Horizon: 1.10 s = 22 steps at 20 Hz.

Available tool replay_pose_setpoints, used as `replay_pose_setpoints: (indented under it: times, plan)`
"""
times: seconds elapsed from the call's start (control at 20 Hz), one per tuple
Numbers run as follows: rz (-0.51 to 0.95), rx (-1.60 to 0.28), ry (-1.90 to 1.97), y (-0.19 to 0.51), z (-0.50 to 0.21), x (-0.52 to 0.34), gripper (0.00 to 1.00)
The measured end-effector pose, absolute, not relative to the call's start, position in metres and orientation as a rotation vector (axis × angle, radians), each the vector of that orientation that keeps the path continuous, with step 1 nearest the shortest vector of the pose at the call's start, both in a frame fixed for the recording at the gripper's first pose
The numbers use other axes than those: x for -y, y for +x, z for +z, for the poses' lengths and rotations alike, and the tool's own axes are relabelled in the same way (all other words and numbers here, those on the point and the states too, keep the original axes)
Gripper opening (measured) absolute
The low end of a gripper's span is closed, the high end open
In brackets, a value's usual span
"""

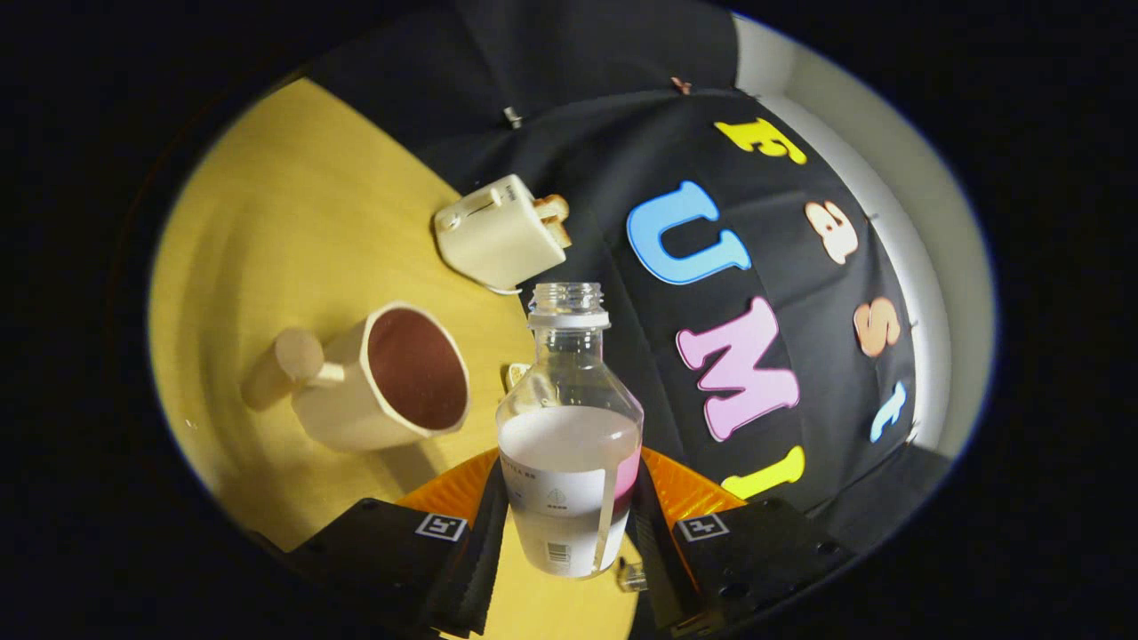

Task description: Take the bottle from table, then pour the juice into the cup, finally place the bottle on the coaster

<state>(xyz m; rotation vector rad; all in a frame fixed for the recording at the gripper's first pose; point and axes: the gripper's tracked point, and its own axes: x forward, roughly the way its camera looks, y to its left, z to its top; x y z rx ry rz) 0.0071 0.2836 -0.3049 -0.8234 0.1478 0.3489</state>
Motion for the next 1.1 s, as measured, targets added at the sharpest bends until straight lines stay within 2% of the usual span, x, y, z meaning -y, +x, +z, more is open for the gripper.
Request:
replay_pose_setpoints:
  times: [0.4,0.65,0.8,1.1]
  plan:
    - [0.304,-0.176,-0.293,0.005,-0.287,-0.279,0.7]
    - [0.225,-0.246,-0.021,0.041,-0.284,-0.25,0.71]
    - [0.165,-0.22,0.095,0.07,-0.271,-0.23,0.71]
    - [0.159,-0.252,0.207,0.111,-0.291,-0.215,0.71]
